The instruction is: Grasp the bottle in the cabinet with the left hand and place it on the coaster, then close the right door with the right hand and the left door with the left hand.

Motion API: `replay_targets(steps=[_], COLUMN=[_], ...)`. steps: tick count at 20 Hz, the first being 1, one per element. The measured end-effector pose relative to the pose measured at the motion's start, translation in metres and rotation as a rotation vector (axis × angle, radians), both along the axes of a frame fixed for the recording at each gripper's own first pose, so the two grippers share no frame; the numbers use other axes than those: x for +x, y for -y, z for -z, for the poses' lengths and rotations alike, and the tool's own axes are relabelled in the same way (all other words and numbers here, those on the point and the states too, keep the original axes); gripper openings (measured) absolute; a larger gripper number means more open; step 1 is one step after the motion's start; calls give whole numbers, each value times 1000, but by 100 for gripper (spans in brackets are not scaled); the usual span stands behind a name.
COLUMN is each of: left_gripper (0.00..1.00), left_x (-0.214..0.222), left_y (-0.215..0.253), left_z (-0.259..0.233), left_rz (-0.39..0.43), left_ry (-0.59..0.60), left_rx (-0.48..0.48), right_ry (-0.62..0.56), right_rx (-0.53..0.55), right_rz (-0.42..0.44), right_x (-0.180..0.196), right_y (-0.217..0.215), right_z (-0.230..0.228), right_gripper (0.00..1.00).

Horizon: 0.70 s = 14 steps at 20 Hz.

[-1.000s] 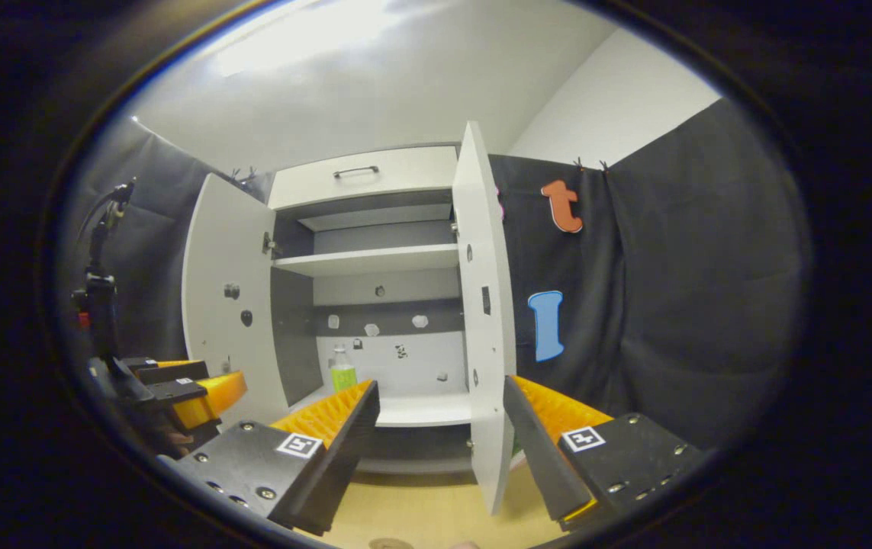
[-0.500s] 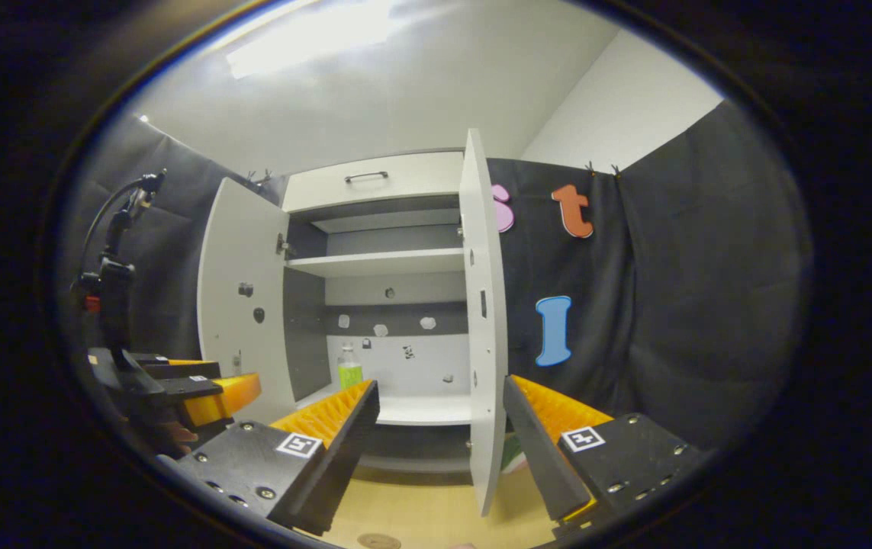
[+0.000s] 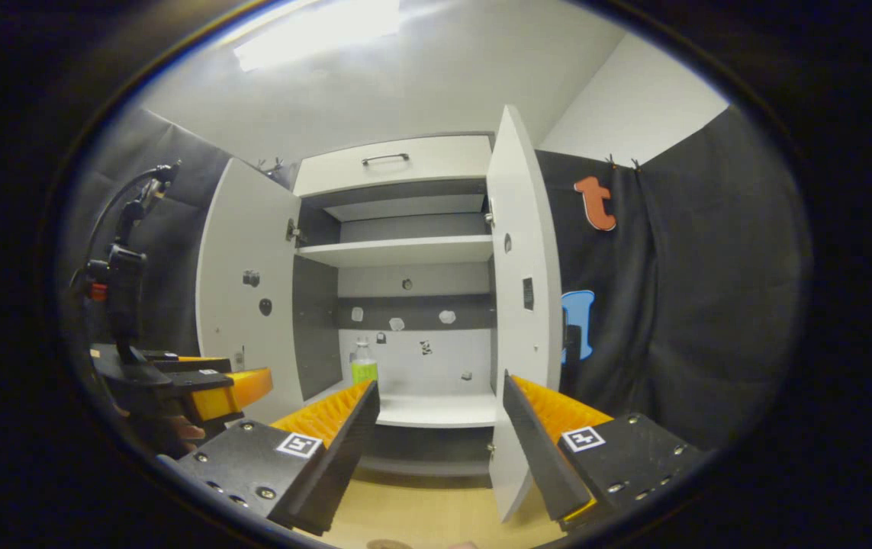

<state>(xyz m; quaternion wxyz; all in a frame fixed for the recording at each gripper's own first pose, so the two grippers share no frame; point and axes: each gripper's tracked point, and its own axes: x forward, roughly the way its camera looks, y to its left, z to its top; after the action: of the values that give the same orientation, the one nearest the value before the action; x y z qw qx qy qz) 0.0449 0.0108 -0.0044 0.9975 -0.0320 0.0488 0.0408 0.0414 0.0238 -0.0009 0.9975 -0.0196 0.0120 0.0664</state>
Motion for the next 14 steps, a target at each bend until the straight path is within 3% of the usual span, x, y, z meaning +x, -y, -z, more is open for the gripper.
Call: replay_targets(steps=[7,14], left_gripper=[96,96], left_x=[74,168], left_y=[-20,-23], left_z=[32,65], left_rz=[12,40], left_ry=[-51,-45], left_rx=[-65,-56], right_ry=[-6,8], right_rx=[1,-48], right_rz=[4,10], right_x=[47,77], right_y=[-19,-22], right_z=[12,22], right_gripper=[98,98])
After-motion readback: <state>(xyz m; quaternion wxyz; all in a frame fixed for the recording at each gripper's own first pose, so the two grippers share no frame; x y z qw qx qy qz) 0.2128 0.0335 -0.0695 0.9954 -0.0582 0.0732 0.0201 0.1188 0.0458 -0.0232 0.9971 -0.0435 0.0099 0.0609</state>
